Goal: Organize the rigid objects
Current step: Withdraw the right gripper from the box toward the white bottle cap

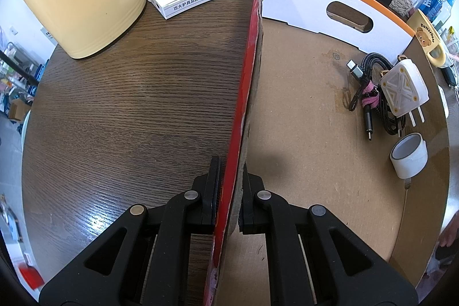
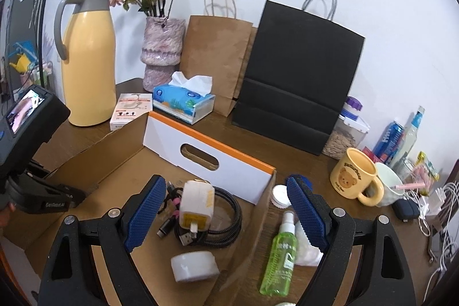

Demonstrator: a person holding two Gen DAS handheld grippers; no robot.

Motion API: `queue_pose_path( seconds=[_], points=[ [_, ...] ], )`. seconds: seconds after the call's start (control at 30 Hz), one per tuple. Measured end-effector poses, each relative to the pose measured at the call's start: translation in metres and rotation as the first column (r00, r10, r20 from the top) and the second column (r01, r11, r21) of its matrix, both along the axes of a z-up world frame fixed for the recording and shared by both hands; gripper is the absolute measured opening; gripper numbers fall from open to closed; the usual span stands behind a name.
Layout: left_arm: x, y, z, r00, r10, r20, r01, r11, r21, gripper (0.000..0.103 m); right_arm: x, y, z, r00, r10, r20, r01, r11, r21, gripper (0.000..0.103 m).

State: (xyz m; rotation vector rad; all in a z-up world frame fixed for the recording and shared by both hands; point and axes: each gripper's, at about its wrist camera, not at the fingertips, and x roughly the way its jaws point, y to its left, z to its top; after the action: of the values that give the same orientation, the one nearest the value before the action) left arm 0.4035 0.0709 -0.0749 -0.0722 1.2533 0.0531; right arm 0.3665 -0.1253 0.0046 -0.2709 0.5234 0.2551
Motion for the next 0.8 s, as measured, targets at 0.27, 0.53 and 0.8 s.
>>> queue_pose_path(
  seconds=[0.27, 0.53, 0.8],
  points=[
    [0.000, 0.000, 0.000, 1.000, 0.000, 0.000, 0.000, 1.000, 0.000, 0.005, -0.023, -0.046, 0.004, 0.993, -0.114, -0.016, 0.114, 0.993, 0.030, 0.090],
    [0.000, 0.000, 0.000, 1.000, -0.001, 0.000, 0.001, 1.000, 0.000, 0.005, -0.049, -0.096, -0.016, 0.966, -0.232, -0.115, 0.236, 0.972, 0.021, 0.090],
    [0.000, 0.001, 0.000, 1.000, -0.001, 0.000, 0.001, 1.000, 0.000, 0.005, -0.065, -0.113, -0.042, 0.945, -0.255, -0.204, 0.259, 0.966, -0.006, 0.090]
  ],
)
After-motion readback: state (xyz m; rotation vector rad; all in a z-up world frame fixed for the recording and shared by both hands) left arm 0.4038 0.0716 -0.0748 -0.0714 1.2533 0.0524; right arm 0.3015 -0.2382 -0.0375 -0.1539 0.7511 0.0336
